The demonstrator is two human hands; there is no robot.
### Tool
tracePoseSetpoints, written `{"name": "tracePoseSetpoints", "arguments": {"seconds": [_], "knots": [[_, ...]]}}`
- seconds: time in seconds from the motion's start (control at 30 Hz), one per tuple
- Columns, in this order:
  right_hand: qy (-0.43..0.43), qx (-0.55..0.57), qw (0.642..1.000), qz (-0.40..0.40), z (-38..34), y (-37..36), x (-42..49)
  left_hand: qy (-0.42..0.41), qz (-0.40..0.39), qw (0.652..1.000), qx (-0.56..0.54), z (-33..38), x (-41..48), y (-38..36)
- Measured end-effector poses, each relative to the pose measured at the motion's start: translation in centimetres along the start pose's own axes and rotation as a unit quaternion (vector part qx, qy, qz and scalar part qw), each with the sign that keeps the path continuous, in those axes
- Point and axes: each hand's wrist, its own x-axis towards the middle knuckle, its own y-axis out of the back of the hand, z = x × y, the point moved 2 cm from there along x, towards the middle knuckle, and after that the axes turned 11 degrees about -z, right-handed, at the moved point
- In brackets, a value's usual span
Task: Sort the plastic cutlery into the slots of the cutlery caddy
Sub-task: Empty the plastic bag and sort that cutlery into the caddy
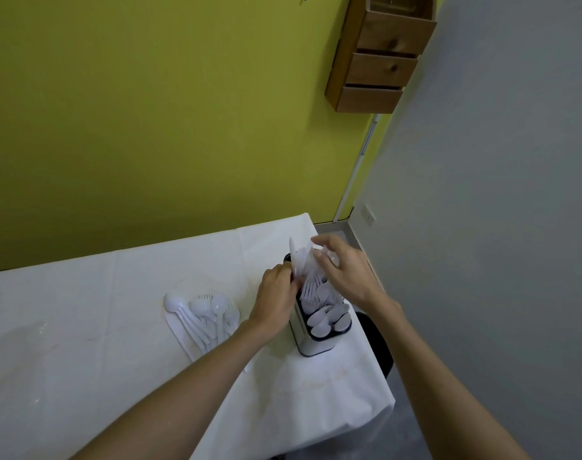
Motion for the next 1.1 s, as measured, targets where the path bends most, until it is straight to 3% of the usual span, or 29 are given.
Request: {"name": "tracePoseSetpoints", "arguments": {"seconds": [0.1,0.23,0.3,0.37,0.43,0.53,0.6,0.7,0.8,0.9,1.1], "knots": [[0.047,0.079,0.995,0.03,-1.3,0.0,-0.7,-0.006,-0.003,1.0,-0.018,-0.4,-0.4,0.4],[0.138,-0.139,0.981,-0.009,-2.8,-0.8,0.0,-0.027,-0.01,1.0,-0.011,-0.5,-1.3,0.5],[0.138,-0.239,0.958,-0.074,-1.8,-2.1,0.2,-0.032,-0.001,0.999,-0.028,-0.9,-1.9,0.5],[0.114,-0.26,0.953,-0.103,-0.7,-3.0,0.1,-0.02,0.003,0.999,-0.049,-1.9,-2.9,0.8],[0.116,-0.239,0.962,-0.056,-1.0,-3.1,0.1,0.01,0.012,0.998,-0.056,-3.6,-3.9,1.2],[0.218,-0.22,0.945,0.105,-3.4,-4.0,-0.2,0.117,0.066,0.988,-0.071,-8.0,-5.8,2.0],[0.266,-0.197,0.935,0.127,-4.5,-6.6,-0.5,0.22,0.123,0.964,-0.088,-11.3,-7.4,2.6],[0.232,-0.195,0.953,-0.016,-4.6,-12.0,-1.1,0.305,0.113,0.945,-0.024,-14.7,-9.7,3.1],[0.157,-0.241,0.94,-0.184,-2.9,-18.2,-1.6,0.279,-0.021,0.956,0.084,-17.2,-11.6,2.8],[0.155,-0.299,0.916,-0.218,-1.4,-22.4,-2.6,0.265,-0.092,0.951,0.127,-19.2,-13.7,2.3],[0.116,-0.359,0.907,-0.189,0.7,-25.3,-3.4,0.2,-0.09,0.963,0.155,-22.5,-17.1,4.3]]}}
